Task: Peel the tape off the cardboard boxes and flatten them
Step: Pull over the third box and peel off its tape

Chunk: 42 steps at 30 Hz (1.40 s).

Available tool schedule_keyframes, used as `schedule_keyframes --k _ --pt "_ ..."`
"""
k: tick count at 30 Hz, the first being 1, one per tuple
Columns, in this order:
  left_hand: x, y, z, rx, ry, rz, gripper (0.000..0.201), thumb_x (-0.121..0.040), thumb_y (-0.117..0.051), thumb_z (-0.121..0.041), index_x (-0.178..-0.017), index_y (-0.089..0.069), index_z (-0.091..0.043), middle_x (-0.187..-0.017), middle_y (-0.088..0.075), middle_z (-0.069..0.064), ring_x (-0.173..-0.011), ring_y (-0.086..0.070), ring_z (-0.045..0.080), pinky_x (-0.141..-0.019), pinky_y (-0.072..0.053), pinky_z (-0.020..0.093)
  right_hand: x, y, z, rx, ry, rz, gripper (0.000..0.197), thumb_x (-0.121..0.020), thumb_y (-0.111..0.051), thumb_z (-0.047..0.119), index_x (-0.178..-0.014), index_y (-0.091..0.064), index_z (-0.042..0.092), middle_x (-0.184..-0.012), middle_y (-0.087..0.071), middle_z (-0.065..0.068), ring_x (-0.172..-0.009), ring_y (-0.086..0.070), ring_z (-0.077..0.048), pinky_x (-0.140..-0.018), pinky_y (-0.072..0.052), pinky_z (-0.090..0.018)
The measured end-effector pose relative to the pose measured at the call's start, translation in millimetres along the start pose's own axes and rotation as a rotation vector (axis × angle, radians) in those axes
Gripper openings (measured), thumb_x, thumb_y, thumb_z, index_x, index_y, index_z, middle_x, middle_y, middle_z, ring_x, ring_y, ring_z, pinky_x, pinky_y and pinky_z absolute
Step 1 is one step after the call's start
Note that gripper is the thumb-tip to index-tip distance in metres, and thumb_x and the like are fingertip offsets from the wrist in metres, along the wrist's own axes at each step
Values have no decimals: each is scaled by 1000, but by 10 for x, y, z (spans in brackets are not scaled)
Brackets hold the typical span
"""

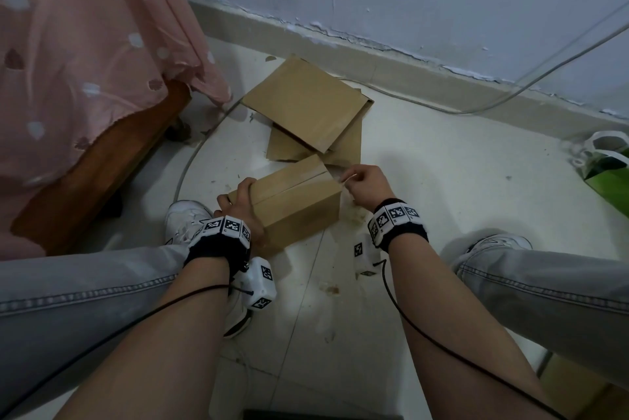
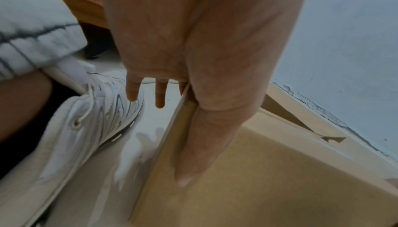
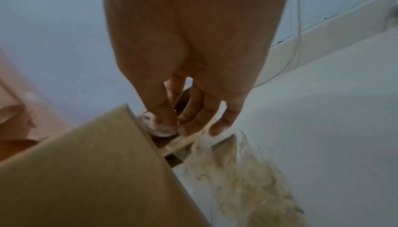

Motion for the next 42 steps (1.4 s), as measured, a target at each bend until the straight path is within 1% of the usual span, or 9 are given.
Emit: schedule_keyframes --k 5,8,12,15,20,25,34,38,42 --pt "29 -12 9 -12 -8 3 112 -64 -79 -13 -137 -4 -55 -141 -17 13 -125 -39 47 -99 -43 56 50 342 -76 -5 -84 -281 41 -85 -37 -4 -91 -72 16 -84 -65 -12 -65 -65 -29 -62 -59 -38" --pt "38 -24 16 -14 -16 -12 111 -64 -78 -12 -138 -5 -53 -141 -18 13 -124 -40 47 -99 -44 55 76 304 -162 131 -88 -195 36 -87 -46 -3 -106 -72 13 -91 -68 -12 -70 -57 -20 -73 -54 -29" --pt "32 -21 19 -13 -14 -10 111 -65 -78 -13 -137 -4 -54 -142 -17 13 -124 -39 47 -100 -43 55 132 48 -152 75 -41 1 42 -89 -44 5 -102 -76 28 -99 -69 -7 -56 -56 -17 -53 -46 -21" --pt "19 -7 11 -11 -7 -8 111 -65 -77 -12 -137 -5 -54 -142 -16 13 -124 -40 47 -100 -43 55 119 -82 -102 30 -22 102 25 -89 -57 14 -89 -73 33 -105 -71 -9 -80 -67 -23 -78 -57 -32" --pt "6 -12 17 7 3 10 113 -63 -80 -11 -137 -7 -55 -142 -15 12 -125 -37 48 -99 -43 57 100 163 -267 -24 -57 -106 20 -89 -72 28 -82 -79 10 -84 -75 -5 -79 -67 -15 -73 -49 -23" --pt "4 -18 25 6 1 -3 111 -63 -79 -13 -136 -6 -55 -142 -16 11 -124 -39 47 -99 -43 56 123 388 -526 -118 -129 -289 21 -85 -76 18 -101 -70 7 -83 -73 -3 -79 -70 -16 -87 -56 -33" --pt "-28 -38 23 4 8 2 112 -63 -79 -13 -136 -5 -55 -143 -15 12 -126 -38 48 -101 -42 56 146 227 -573 137 -180 -277 18 -91 -61 18 -103 -75 14 -85 -76 -7 -79 -71 -22 -77 -58 -32" --pt "-43 -43 30 20 10 -20 108 -67 -76 -11 -137 -6 -55 -144 -15 13 -126 -38 47 -101 -42 55 221 155 -686 137 -253 -260 45 -85 -67 9 -122 -42 13 -92 -64 -12 -79 -65 -30 -67 -54 -34" --pt "-41 -51 30 25 15 -17 111 -65 -78 -12 -137 -6 -55 -144 -15 13 -126 -37 47 -101 -42 55 203 112 -697 248 -206 -240 14 -87 -62 7 -101 -66 7 -93 -70 -15 -89 -67 -33 -74 -57 -35"
Point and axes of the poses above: each hand's wrist, its own x-axis away from the middle knuckle, its own y-axis out of the back of the hand, z = x × y, the point moved 6 cm from there along -x, towards the middle knuckle
